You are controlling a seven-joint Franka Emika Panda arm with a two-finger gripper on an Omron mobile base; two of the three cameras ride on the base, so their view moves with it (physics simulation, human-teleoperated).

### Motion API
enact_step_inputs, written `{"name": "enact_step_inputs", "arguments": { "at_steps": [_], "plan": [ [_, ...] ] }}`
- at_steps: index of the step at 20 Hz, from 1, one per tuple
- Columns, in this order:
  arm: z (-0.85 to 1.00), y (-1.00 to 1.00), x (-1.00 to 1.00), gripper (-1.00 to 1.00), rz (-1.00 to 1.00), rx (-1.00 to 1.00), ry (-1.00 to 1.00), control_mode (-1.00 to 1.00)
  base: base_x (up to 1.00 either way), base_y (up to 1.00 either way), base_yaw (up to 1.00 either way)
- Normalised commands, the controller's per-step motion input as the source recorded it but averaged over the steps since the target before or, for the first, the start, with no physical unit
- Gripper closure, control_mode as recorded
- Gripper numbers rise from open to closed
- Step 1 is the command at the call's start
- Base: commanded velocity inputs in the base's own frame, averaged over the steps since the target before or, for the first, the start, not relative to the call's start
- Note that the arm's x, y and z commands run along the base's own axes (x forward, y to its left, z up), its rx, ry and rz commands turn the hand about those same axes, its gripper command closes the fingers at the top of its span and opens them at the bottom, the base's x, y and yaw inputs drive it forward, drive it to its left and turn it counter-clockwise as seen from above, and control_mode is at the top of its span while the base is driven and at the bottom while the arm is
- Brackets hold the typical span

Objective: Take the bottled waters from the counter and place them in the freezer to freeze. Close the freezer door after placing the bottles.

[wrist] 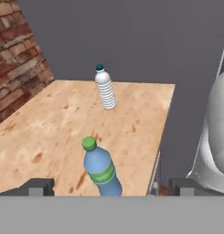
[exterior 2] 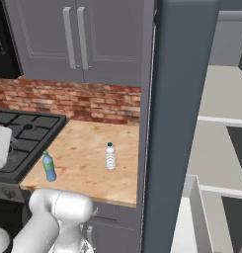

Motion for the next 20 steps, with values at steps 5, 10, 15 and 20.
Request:
{"name": "enact_step_inputs", "arguments": {
  "at_steps": [5, 10, 15, 20],
  "plan": [
    [-0.28, 0.0, 0.0, -1.0, 0.0, -0.14, 0.0, -1.0, 0.0, 0.0, 0.0],
    [-0.14, 0.0, 0.03, -1.0, -0.05, -0.05, 0.03, -1.0, 0.0, 0.0, 0.0],
    [-0.35, 0.0, 0.06, -1.0, -0.11, -0.11, 0.1, -1.0, 0.0, 0.0, 0.0],
    [-0.42, -0.02, 0.01, -1.0, -0.06, -0.14, 0.03, -1.0, 0.0, 0.0, 0.0]
  ]
}}
